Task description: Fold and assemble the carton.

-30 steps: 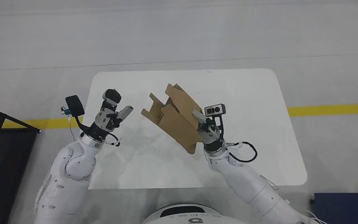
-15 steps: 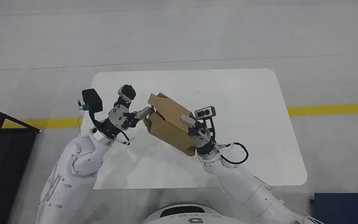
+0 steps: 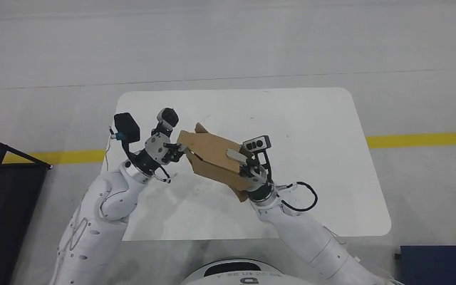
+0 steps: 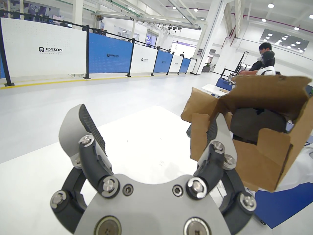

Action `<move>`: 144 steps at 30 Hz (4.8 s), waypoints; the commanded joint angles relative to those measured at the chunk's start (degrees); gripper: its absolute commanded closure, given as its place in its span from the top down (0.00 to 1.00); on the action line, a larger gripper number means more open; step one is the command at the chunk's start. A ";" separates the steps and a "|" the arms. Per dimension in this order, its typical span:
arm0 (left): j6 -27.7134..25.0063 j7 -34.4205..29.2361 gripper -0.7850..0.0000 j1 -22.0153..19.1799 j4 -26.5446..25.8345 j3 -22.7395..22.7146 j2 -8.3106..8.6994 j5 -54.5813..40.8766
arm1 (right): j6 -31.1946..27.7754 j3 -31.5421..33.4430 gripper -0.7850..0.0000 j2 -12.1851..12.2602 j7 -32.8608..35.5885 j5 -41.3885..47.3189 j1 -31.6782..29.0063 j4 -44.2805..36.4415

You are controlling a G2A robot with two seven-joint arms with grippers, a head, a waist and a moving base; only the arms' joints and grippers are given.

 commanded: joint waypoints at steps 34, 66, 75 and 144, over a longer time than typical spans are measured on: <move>0.63 0.27 1.00 5.04 -2.19 -7.59 0.13 -3.87 | 8.52 3.03 0.00 -2.57 7.25 15.72 -0.76 4.22; 19.57 -14.24 1.00 -3.72 -3.85 4.61 -2.25 -8.74 | 14.26 4.17 0.00 -6.05 15.52 20.39 -1.85 11.53; 16.14 -19.73 1.00 -3.85 -6.35 6.04 -2.10 -7.86 | 14.87 5.05 0.00 -6.57 15.70 19.00 -2.68 11.61; 15.02 -28.23 1.00 -4.12 -5.41 -11.67 -0.22 -21.45 | 9.30 16.11 0.00 -6.69 7.23 -2.38 -10.95 3.93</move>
